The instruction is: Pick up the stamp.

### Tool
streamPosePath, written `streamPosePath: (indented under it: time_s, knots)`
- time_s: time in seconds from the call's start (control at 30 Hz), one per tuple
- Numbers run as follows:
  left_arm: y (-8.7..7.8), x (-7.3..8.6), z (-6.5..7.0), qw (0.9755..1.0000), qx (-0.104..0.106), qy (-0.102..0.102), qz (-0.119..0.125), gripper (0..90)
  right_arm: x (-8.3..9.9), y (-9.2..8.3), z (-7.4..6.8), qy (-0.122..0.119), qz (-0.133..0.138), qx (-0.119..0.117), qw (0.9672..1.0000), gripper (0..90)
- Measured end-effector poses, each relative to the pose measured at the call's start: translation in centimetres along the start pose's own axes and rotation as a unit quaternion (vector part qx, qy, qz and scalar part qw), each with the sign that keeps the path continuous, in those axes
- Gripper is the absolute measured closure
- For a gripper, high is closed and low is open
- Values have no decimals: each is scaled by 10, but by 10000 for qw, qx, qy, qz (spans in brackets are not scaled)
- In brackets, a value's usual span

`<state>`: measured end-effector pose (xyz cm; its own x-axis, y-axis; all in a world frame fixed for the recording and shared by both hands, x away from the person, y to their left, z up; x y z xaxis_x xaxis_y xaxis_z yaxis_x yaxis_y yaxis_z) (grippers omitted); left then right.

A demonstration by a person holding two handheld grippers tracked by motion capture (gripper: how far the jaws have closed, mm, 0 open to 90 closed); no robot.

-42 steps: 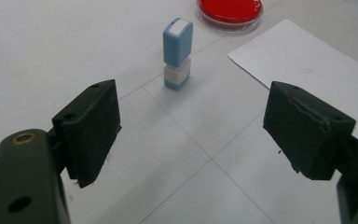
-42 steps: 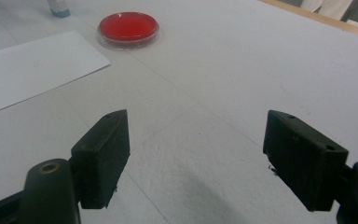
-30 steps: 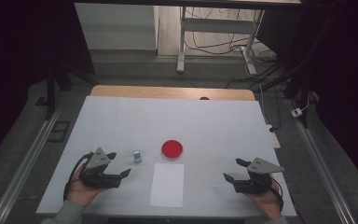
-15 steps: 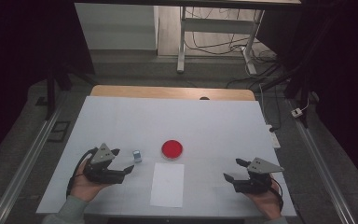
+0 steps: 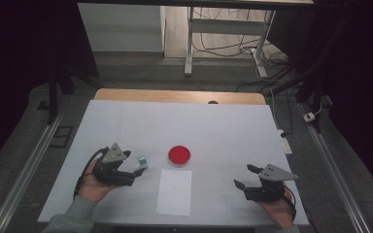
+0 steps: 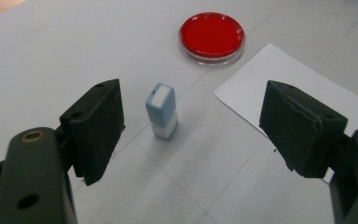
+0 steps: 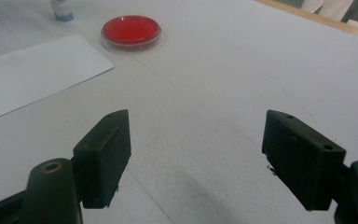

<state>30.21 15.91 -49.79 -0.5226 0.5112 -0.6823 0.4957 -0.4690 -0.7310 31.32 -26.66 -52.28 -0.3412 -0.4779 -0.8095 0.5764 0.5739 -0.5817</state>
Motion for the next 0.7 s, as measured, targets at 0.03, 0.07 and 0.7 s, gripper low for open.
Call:
streamPosePath:
  time_s: [0.03, 0.07, 0.7]
  knots:
    - [0, -2, -2, 10000, 17, -15, -6, 221, 0, -1, 0, -8, -1, -34, 10000, 238]
    - [1, -4, -3, 10000, 49, -42, -12, 227, 0, -1, 0, -11, -3, -33, 10000, 238]
    - [29, -31, -8, 9995, 156, 40, -277, 264, 2, 3, 0, 11, -79, -27, 10000, 241]
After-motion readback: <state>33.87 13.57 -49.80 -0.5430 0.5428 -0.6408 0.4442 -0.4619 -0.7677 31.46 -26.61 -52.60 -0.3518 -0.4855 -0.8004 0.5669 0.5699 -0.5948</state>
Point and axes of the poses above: each handheld gripper's, and its own axes: y roughly forward along the jaws, x roughly out of its underside, z roughly to its right, the point moved 5 cm from there along y, roughly forward along the jaws, and after that the axes turned 6 degrees about -z, right-handed, at the moved point
